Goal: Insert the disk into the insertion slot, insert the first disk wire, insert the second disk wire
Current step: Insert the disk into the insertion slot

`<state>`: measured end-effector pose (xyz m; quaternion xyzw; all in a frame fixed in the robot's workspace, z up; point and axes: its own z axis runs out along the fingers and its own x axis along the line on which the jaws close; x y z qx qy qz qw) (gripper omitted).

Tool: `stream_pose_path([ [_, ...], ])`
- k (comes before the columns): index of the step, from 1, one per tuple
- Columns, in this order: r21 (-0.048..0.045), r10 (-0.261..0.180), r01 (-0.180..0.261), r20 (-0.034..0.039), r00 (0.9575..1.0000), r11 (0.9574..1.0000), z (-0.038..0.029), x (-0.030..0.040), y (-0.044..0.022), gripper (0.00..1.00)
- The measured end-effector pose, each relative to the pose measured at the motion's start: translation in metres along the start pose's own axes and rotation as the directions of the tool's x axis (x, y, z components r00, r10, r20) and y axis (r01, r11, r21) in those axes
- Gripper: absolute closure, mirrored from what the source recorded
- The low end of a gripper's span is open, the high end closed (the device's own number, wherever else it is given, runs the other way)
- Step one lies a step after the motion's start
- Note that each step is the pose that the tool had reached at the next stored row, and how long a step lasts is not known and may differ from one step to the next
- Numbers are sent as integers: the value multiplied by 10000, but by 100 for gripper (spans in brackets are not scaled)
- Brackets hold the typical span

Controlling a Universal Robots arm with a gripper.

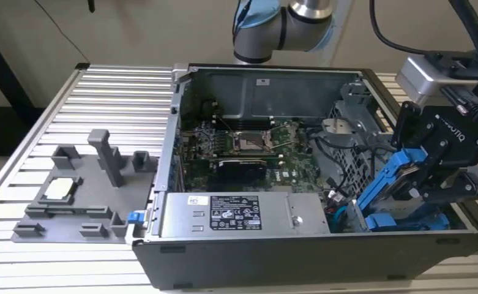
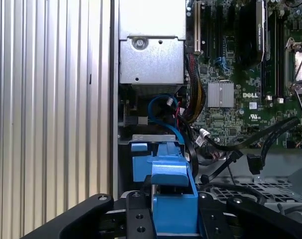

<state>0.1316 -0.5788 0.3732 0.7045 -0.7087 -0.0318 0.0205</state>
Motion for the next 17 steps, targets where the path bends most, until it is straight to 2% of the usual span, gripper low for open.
stream_pose_path([
  [7,0,1,-1,1,10000,10000,2,0,0,65],
  [10,0,1,-1,3,10000,10000,4,0,0,47],
  [13,0,0,0,3,10000,10000,4,0,0,47],
  [17,0,5,-5,-55,10000,10000,-121,-5,10,47],
])
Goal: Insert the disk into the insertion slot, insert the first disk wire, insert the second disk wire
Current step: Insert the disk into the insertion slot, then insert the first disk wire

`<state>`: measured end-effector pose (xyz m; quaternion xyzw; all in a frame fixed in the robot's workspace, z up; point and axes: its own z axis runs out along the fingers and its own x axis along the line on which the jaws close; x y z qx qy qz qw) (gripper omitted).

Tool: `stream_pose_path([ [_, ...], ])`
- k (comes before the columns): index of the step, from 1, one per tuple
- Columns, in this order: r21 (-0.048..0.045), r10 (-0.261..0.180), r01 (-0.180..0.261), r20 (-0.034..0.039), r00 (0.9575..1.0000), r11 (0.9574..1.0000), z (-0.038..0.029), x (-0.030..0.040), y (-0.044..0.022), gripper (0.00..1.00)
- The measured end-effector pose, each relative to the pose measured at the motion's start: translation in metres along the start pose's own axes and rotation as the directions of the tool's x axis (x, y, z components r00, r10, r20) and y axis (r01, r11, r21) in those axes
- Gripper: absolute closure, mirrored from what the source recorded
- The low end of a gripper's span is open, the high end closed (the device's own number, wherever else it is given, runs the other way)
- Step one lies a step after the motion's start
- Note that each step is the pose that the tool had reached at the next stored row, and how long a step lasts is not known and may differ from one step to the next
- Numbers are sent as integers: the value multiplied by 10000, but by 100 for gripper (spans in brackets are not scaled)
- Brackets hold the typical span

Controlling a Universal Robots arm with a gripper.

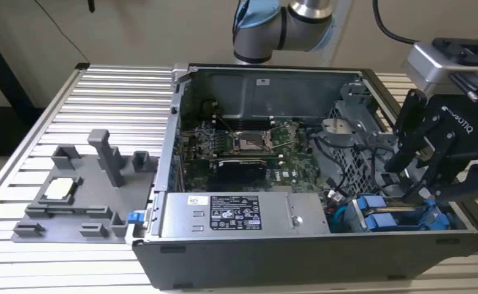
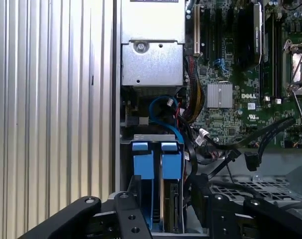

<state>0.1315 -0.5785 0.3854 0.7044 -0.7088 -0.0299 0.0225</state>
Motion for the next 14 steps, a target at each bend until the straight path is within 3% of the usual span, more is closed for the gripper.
stream_pose_path([
  [4,25,1,-1,-34,10000,10000,-63,-16,5,47],
  [6,145,1,0,-32,10000,9999,-66,-24,6,47],
  [11,929,-49,19,317,9995,9957,-65,-25,16,47],
  [12,1370,-98,26,521,9986,9906,-66,-25,19,47],
  [13,1494,-122,39,547,9984,9888,-65,-26,19,47],
  [14,1529,-169,83,545,9984,9882,-64,-26,18,47],
])
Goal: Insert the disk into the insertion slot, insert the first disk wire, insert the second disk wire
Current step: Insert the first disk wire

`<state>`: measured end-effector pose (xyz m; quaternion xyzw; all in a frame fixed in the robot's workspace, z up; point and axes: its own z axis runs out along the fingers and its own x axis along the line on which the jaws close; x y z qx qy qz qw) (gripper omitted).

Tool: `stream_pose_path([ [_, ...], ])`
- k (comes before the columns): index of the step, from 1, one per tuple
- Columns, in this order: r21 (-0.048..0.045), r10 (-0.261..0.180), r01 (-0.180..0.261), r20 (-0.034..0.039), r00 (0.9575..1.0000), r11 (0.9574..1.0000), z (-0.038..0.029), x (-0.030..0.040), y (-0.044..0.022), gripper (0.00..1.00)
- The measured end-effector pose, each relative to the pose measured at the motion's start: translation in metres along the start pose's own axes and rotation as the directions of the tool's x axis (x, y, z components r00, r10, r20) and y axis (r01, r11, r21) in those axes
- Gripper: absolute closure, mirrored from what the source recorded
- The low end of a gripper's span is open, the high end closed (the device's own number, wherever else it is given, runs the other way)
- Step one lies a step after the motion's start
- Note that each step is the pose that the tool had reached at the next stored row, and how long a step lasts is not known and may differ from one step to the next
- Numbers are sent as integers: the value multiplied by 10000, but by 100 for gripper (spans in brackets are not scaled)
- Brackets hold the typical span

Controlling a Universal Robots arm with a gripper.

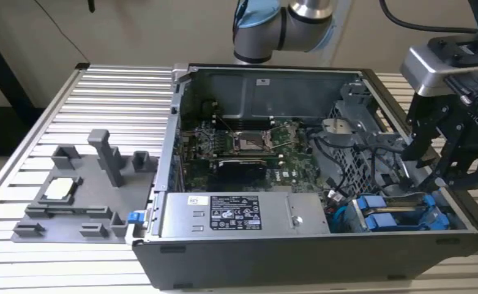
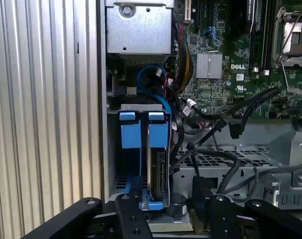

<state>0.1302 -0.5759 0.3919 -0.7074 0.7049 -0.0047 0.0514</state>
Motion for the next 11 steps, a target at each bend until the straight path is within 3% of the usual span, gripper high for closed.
stream_pose_path([
  [3,-5,-420,420,36,9991,9991,1,0,0,47],
  [8,327,-877,872,165,9960,9957,3,0,-1,47],
  [11,336,-1005,999,176,9948,9944,13,1,-39,47],
])
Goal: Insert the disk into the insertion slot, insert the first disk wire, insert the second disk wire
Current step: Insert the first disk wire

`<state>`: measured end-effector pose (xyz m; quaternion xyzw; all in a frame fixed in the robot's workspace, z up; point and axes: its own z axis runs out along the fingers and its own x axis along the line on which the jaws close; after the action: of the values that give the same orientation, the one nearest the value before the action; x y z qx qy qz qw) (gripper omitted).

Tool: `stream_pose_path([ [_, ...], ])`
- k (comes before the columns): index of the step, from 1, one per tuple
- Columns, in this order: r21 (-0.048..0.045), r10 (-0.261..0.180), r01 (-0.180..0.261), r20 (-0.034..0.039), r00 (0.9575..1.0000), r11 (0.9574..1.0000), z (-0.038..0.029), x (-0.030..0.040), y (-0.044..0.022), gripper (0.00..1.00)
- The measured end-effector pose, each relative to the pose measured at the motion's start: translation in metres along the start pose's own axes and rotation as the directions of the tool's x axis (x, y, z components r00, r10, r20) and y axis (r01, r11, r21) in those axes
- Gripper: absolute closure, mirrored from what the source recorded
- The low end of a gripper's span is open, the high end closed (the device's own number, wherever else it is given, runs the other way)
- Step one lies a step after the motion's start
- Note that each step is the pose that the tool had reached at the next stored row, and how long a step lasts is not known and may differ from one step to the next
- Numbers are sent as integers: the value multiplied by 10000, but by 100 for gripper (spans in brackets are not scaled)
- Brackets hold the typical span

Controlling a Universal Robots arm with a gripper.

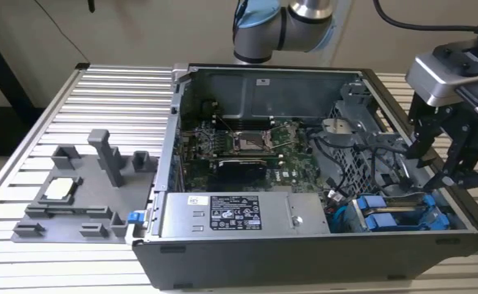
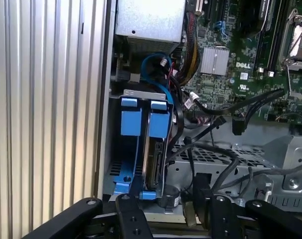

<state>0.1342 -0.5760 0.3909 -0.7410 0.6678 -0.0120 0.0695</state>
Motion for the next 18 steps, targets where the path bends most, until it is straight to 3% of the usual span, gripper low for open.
stream_pose_path([
  [4,-2,-90,90,35,10000,10000,8,-3,-38,47],
  [6,12,-115,115,182,9998,9999,0,-6,-39,47],
  [8,15,-145,144,252,9996,9999,-23,-15,-44,47],
  [14,24,-275,275,275,9992,9996,5,-79,-61,47],
  [18,22,-323,322,280,9991,9995,44,-117,-111,47],
])
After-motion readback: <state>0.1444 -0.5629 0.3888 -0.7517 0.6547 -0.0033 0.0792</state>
